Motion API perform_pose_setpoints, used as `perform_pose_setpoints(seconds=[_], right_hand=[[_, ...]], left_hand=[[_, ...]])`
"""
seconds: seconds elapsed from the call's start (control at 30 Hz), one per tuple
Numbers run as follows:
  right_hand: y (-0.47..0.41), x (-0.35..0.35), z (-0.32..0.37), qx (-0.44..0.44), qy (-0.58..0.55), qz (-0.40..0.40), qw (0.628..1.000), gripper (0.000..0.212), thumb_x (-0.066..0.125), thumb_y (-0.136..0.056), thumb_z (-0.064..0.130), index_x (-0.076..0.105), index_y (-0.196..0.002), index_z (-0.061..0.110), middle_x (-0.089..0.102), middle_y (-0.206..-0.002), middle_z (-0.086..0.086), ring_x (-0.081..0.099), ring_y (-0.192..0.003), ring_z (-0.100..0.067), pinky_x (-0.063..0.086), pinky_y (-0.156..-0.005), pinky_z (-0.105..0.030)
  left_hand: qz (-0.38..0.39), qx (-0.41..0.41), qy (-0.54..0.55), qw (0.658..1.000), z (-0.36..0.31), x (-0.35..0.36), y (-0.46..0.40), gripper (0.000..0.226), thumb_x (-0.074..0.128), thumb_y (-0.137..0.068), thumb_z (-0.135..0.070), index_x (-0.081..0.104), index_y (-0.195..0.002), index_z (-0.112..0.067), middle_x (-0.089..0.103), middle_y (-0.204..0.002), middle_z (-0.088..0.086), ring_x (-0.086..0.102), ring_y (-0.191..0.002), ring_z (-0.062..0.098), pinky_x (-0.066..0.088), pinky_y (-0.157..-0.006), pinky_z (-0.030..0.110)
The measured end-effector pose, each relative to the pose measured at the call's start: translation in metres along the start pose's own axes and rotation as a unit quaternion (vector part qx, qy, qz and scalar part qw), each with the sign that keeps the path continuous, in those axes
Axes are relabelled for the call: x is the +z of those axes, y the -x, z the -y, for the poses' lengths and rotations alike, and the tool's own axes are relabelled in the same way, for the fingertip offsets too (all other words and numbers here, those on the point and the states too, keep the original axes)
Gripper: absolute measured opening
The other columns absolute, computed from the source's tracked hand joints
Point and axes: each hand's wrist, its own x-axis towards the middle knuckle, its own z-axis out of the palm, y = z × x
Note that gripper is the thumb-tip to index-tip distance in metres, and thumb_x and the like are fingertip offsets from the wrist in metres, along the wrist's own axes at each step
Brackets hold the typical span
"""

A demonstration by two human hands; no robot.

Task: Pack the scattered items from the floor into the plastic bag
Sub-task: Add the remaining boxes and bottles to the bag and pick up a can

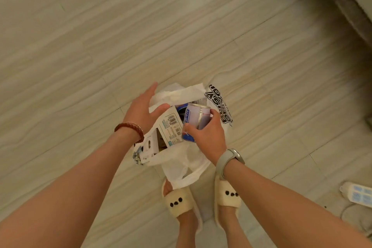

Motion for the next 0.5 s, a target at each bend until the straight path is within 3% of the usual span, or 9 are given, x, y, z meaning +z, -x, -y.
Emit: perform_pose_setpoints(seconds=[0.07,0.13,0.2,0.3,0.4,0.5], right_hand=[[-0.010,0.019,-0.009,-0.013,0.094,-0.009,0.995,0.081,0.072,-0.068,0.034,0.029,-0.133,0.012,0.052,-0.124,-0.012,0.049,-0.115,-0.029,0.046,-0.095,-0.046],[-0.017,0.029,-0.017,-0.024,0.193,-0.007,0.981,0.080,0.068,-0.075,0.032,0.024,-0.138,0.010,0.048,-0.128,-0.015,0.042,-0.118,-0.032,0.042,-0.097,-0.044],[-0.024,0.038,-0.021,-0.044,0.266,-0.010,0.963,0.078,0.064,-0.080,0.029,0.018,-0.140,0.008,0.043,-0.131,-0.017,0.039,-0.121,-0.032,0.038,-0.098,-0.040],[-0.039,0.052,-0.026,-0.065,0.308,0.008,0.949,0.072,0.057,-0.085,0.017,0.013,-0.142,0.007,0.029,-0.141,-0.019,0.034,-0.126,-0.034,0.036,-0.102,-0.039],[-0.048,0.051,-0.034,-0.085,0.339,0.071,0.934,0.057,0.050,-0.087,0.008,0.023,-0.137,0.005,0.023,-0.143,-0.018,0.039,-0.123,-0.033,0.039,-0.098,-0.036],[-0.044,0.041,-0.041,-0.135,0.428,0.151,0.881,0.050,0.043,-0.089,0.011,0.028,-0.136,0.003,0.026,-0.148,-0.016,0.025,-0.136,-0.030,0.023,-0.112,-0.035]], left_hand=[[-0.002,0.000,0.039,0.999,0.004,0.005,-0.011,0.025,0.049,-0.090,-0.033,0.060,-0.107,-0.017,0.066,-0.104,0.012,0.058,-0.087,0.023,0.045,-0.072,0.029],[-0.046,-0.013,0.095,0.994,0.008,0.008,-0.020,0.024,0.048,-0.091,-0.030,0.061,-0.080,-0.014,0.064,-0.075,0.005,0.059,-0.073,0.020,0.042,-0.058,0.021],[-0.100,-0.035,0.143,0.984,0.013,0.006,-0.031,0.020,0.049,-0.091,-0.029,0.063,-0.085,-0.015,0.062,-0.078,0.004,0.062,-0.079,0.024,0.049,-0.061,0.020],[-0.153,-0.021,0.113,0.981,0.017,0.003,-0.045,0.027,0.050,-0.090,-0.029,0.064,-0.105,-0.012,0.065,-0.104,0.008,0.058,-0.097,0.024,0.044,-0.082,0.029],[-0.172,0.000,0.119,0.978,0.015,0.000,-0.048,0.025,0.051,-0.090,-0.026,0.064,-0.105,-0.012,0.064,-0.109,0.007,0.055,-0.101,0.019,0.039,-0.084,0.027],[-0.177,0.004,0.125,0.976,0.009,-0.002,-0.040,0.022,0.053,-0.089,-0.024,0.065,-0.104,-0.013,0.063,-0.109,0.006,0.051,-0.097,0.013,0.036,-0.084,0.025]])
